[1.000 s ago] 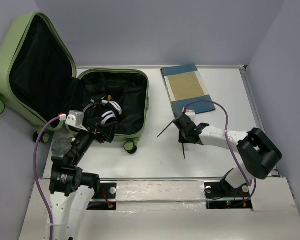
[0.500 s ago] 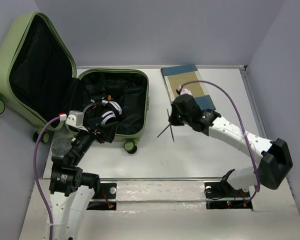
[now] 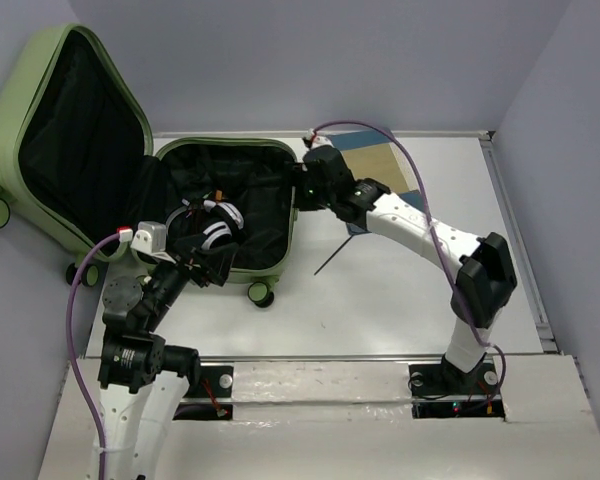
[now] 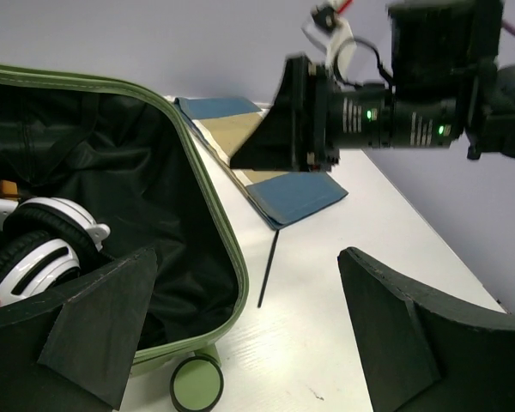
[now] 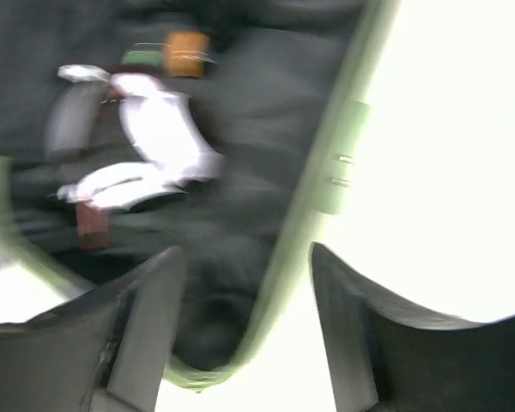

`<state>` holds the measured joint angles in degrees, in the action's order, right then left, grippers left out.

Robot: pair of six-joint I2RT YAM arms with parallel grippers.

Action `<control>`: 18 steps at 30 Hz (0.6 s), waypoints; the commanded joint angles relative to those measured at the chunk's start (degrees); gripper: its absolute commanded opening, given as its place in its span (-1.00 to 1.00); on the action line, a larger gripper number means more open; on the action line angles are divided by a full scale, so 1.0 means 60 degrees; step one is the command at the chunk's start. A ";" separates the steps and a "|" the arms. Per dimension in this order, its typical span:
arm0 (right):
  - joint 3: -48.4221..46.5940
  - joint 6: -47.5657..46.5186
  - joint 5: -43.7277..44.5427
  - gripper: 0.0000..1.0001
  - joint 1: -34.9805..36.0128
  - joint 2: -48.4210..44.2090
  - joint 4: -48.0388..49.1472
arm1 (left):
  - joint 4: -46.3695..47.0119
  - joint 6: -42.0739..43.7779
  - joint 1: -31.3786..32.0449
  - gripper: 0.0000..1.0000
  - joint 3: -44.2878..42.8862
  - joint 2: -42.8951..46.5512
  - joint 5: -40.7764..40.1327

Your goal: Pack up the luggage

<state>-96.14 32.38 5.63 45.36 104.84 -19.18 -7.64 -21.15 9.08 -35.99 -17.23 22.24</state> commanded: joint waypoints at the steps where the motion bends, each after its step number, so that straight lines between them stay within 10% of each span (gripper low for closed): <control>1: 0.2469 -0.0197 0.2091 0.25 -0.0718 -0.1592 -0.0539 | 0.0350 -0.0094 0.0098 0.98 0.0007 0.0235 0.0146; 18: 0.3557 0.0418 0.2315 0.29 -0.1701 0.0178 -0.1213 | 0.0350 -0.0079 0.0112 0.98 0.0007 0.0177 0.0146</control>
<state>-72.58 33.19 19.31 34.63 104.77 -26.48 -7.57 -21.17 9.39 -35.99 -16.36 22.22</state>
